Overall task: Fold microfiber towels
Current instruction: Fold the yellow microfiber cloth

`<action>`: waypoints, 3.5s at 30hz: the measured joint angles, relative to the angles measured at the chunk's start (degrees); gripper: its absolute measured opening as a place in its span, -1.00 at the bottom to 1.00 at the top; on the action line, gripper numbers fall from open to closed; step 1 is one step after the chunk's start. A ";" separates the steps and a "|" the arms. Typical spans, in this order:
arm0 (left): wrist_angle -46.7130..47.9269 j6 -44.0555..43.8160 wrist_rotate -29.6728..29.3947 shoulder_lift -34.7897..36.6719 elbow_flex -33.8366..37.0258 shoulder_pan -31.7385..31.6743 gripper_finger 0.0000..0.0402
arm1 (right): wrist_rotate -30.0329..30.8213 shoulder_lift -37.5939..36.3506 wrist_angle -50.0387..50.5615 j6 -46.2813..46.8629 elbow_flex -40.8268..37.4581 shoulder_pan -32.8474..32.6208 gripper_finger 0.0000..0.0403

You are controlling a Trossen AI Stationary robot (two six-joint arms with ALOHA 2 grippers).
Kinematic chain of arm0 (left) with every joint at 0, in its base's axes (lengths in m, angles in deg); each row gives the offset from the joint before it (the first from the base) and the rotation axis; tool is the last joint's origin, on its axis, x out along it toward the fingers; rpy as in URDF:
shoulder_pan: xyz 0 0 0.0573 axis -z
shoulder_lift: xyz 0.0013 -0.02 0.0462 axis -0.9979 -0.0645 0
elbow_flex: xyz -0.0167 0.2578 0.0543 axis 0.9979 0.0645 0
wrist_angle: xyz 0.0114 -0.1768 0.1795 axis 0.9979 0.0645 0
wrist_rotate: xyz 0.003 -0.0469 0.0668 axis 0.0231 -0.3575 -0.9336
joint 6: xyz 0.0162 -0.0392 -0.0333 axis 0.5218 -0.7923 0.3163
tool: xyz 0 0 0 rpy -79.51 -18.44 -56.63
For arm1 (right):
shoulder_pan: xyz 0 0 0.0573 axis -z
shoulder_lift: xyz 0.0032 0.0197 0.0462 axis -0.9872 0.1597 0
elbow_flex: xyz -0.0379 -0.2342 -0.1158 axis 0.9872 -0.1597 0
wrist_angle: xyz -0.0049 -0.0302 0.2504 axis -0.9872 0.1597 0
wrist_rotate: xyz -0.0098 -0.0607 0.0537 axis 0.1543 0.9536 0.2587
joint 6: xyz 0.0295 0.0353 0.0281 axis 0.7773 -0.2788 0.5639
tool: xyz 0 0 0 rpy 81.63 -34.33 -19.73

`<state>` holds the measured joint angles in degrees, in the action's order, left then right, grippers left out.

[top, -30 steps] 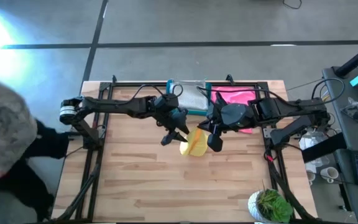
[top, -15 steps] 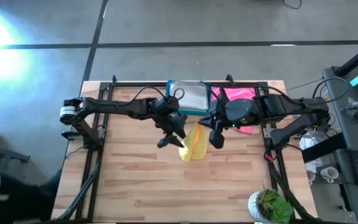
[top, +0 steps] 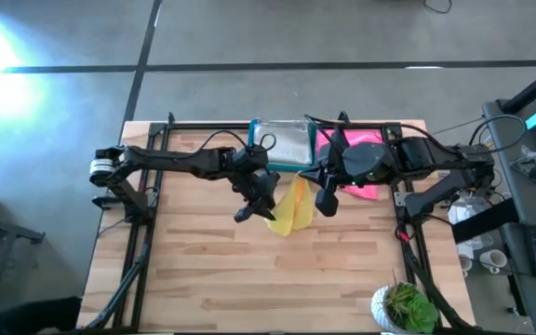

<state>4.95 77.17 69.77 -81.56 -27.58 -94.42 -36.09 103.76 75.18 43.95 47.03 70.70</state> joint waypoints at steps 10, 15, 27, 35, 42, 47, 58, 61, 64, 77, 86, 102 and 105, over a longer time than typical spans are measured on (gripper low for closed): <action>0.50 -0.04 0.07 0.00 0.23 0.00 -0.85 | 1.41 0.02 0.88 -1.54 3.38 0.00 -0.96; 0.50 -0.05 0.07 0.00 0.23 0.04 -0.92 | 1.41 0.02 2.49 -1.66 4.91 0.00 -0.96; 12.95 -0.11 -1.21 0.18 0.10 0.02 -1.00 | 1.36 0.04 8.46 0.50 4.77 0.00 -0.96; 26.36 0.04 -12.08 2.31 -1.32 -0.02 -1.00 | 1.29 0.56 9.10 3.94 0.78 -0.41 -0.96; 27.72 -0.04 -12.28 5.71 -1.32 0.00 -1.00 | 1.14 2.95 9.39 8.20 -4.92 -0.50 -0.96; 30.64 -0.08 -12.26 7.44 -1.34 -0.02 -1.00 | -1.93 5.82 9.12 7.54 -6.23 -0.40 -0.96; 34.83 -0.04 -12.28 7.78 -1.34 -0.02 -1.00 | -10.40 13.24 9.60 6.07 -6.68 1.03 -0.53; 34.89 -0.04 -12.28 7.78 -1.34 -0.02 -1.00 | -10.66 14.57 9.86 0.12 -6.98 1.28 -0.38; 35.02 -0.04 -12.28 7.78 -1.34 -0.02 -1.00 | -10.31 15.55 11.55 -2.21 -7.43 2.69 -0.28; 45.05 -0.06 -12.26 7.87 -0.04 0.00 -1.00 | -22.51 11.81 1.63 -14.40 -17.01 14.62 -0.34; 44.95 -6.32 -12.20 6.39 1.69 0.04 -1.00 | -30.73 15.40 -16.28 -22.48 -24.99 18.57 -0.32; 42.72 -15.03 -11.76 2.78 7.70 1.81 -1.00 | -37.74 29.37 -30.19 -15.68 -25.85 21.66 -0.35; 42.23 -15.01 -11.74 2.89 7.73 1.81 -1.00 | -37.72 30.48 -33.33 -12.43 -25.75 21.67 -0.36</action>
<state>47.18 62.16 58.03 -78.67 -19.85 -92.61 -73.82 134.25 41.85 31.52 21.28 92.37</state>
